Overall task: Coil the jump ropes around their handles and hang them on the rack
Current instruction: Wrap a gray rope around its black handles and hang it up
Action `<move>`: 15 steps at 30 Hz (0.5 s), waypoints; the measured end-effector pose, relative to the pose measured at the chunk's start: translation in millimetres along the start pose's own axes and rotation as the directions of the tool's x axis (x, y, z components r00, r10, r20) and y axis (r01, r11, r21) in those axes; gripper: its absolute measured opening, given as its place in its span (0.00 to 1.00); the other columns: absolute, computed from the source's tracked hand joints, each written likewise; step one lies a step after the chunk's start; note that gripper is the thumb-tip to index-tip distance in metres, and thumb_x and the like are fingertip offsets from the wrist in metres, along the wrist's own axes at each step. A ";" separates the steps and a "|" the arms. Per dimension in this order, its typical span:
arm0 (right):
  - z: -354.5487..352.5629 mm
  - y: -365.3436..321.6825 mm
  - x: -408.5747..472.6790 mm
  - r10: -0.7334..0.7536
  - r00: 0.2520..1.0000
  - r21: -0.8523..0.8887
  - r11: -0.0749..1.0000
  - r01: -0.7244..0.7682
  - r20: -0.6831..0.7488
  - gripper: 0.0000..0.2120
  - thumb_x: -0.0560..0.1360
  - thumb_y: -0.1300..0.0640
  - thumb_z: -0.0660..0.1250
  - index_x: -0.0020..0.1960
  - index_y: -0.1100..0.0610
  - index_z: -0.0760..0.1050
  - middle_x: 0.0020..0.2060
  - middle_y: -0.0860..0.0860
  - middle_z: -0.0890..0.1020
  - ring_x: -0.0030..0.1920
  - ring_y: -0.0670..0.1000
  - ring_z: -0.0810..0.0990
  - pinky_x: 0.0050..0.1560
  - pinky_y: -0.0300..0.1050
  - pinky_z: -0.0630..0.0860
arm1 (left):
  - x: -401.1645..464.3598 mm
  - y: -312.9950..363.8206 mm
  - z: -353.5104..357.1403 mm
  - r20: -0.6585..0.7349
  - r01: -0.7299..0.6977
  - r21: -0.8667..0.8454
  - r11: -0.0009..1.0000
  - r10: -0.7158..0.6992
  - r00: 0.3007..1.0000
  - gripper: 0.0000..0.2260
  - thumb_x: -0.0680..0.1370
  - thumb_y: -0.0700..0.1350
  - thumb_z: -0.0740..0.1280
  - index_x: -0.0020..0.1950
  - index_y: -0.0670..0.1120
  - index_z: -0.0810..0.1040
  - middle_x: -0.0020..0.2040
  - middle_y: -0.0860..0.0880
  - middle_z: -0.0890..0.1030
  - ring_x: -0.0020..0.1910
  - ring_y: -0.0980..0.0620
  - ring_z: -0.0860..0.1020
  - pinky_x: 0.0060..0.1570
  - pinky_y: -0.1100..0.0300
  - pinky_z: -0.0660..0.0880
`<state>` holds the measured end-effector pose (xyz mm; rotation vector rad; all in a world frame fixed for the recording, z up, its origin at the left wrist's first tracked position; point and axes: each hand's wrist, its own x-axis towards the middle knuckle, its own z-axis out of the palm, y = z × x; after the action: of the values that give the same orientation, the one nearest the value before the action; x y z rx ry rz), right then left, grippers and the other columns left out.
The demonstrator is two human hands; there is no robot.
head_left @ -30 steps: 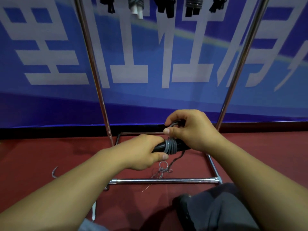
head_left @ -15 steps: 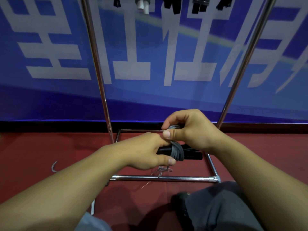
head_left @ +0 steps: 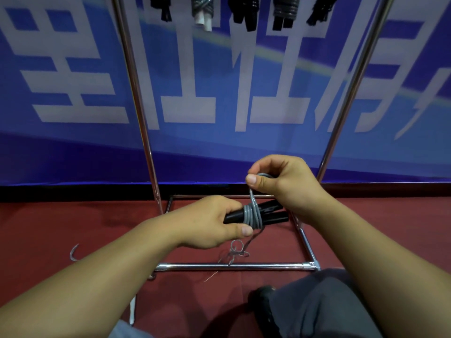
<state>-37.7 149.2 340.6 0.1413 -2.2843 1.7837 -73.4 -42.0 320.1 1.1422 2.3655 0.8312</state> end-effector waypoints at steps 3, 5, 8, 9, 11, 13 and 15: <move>-2.5 3.4 2.9 0.033 0.999 -0.021 0.999 -0.033 0.006 0.06 0.72 0.64 0.76 0.39 0.55 0.81 0.32 0.47 0.83 0.34 0.43 0.79 0.39 0.34 0.76 | -2.0 3.5 -0.6 -0.009 -0.026 -0.011 1.000 0.026 1.000 0.08 0.79 0.53 0.69 0.41 0.57 0.75 0.30 0.65 0.76 0.30 0.66 0.73 0.32 0.72 0.66; -5.1 6.7 4.4 0.088 0.995 -0.020 0.996 -0.087 0.040 0.06 0.72 0.64 0.75 0.40 0.56 0.81 0.32 0.48 0.82 0.34 0.43 0.79 0.38 0.33 0.75 | -3.5 2.4 -1.3 -0.023 -0.022 0.037 0.999 0.023 0.999 0.10 0.78 0.56 0.70 0.41 0.53 0.75 0.30 0.58 0.74 0.30 0.61 0.71 0.34 0.64 0.68; -6.5 9.9 4.7 0.162 0.982 -0.012 0.987 -0.161 0.100 0.05 0.73 0.64 0.75 0.41 0.56 0.81 0.32 0.50 0.81 0.33 0.43 0.79 0.36 0.32 0.73 | -6.2 0.5 0.2 -0.019 -0.005 0.127 0.992 0.007 1.000 0.15 0.78 0.57 0.70 0.40 0.49 0.72 0.30 0.54 0.70 0.29 0.57 0.67 0.34 0.57 0.68; -7.1 11.2 5.3 0.162 0.982 -0.007 0.987 -0.162 0.095 0.06 0.73 0.65 0.74 0.41 0.57 0.81 0.32 0.50 0.81 0.33 0.43 0.79 0.36 0.32 0.74 | -6.7 0.9 -0.1 -0.020 0.000 0.138 0.990 0.002 1.000 0.15 0.78 0.57 0.70 0.40 0.48 0.72 0.30 0.54 0.70 0.28 0.57 0.67 0.33 0.59 0.67; -8.5 12.9 6.9 0.149 0.987 0.008 0.989 -0.149 0.061 0.06 0.73 0.65 0.74 0.40 0.56 0.81 0.32 0.49 0.82 0.34 0.43 0.79 0.38 0.33 0.75 | -7.7 1.7 -1.6 -0.027 0.006 0.135 0.991 -0.002 1.000 0.14 0.78 0.56 0.70 0.43 0.46 0.74 0.29 0.54 0.71 0.28 0.59 0.69 0.32 0.62 0.67; -10.1 15.3 8.6 0.142 0.989 0.010 0.990 -0.142 0.050 0.06 0.74 0.65 0.74 0.40 0.56 0.81 0.33 0.49 0.82 0.35 0.44 0.80 0.40 0.35 0.75 | -8.1 2.0 -3.0 -0.033 0.008 0.140 0.990 -0.003 0.999 0.14 0.78 0.56 0.70 0.43 0.46 0.75 0.30 0.54 0.72 0.29 0.59 0.69 0.32 0.61 0.67; -10.3 18.0 9.0 0.152 0.985 -0.035 0.988 -0.149 0.084 0.05 0.74 0.63 0.74 0.41 0.55 0.82 0.34 0.51 0.82 0.36 0.45 0.79 0.42 0.36 0.75 | -8.0 2.2 -2.7 -0.037 -0.006 0.160 0.987 0.012 0.999 0.15 0.78 0.56 0.70 0.40 0.49 0.72 0.30 0.54 0.70 0.29 0.58 0.68 0.32 0.61 0.65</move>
<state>-49.1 164.3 328.2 0.0425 -2.4396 1.8496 -68.9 -48.2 324.3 1.2091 2.4976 0.6816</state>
